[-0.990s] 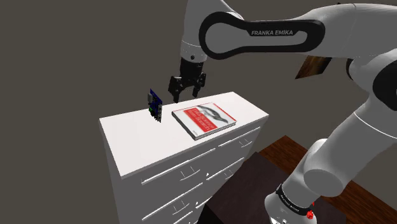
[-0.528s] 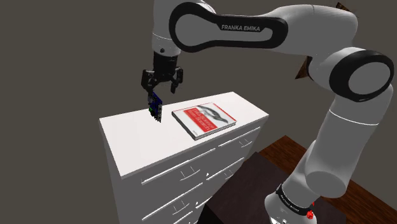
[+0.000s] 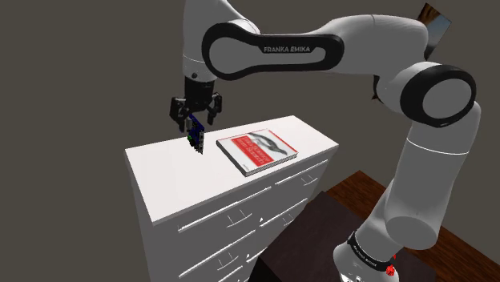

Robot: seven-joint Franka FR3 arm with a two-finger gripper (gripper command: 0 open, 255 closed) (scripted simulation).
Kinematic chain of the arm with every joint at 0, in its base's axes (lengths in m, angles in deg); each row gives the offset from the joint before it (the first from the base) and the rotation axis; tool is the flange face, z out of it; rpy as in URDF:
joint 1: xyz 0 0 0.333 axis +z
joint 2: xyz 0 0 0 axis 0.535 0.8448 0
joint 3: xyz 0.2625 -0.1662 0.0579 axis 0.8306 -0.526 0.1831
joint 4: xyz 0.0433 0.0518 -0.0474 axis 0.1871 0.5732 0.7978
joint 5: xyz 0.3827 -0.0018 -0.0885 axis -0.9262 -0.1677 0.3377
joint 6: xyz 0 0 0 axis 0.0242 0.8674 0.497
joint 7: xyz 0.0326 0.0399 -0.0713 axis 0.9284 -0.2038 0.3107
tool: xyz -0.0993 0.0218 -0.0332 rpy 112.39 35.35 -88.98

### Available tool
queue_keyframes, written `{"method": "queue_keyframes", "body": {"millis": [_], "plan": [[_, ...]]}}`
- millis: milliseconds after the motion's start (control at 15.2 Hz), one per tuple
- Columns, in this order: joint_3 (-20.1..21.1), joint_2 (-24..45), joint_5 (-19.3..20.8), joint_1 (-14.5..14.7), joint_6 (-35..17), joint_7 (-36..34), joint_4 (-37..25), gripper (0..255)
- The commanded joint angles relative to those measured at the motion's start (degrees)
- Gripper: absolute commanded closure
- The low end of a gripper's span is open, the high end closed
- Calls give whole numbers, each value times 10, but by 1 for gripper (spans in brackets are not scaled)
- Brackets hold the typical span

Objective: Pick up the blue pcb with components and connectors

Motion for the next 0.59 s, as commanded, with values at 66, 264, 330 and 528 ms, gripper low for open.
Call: {"method": "queue_keyframes", "body": {"millis": [66,264,330,528], "plan": [[0,1,1,0,-13,-2,11,0],[0,2,1,0,-13,-2,11,255],[0,2,1,0,-13,-2,11,255],[0,2,1,0,-13,-3,11,255]]}}
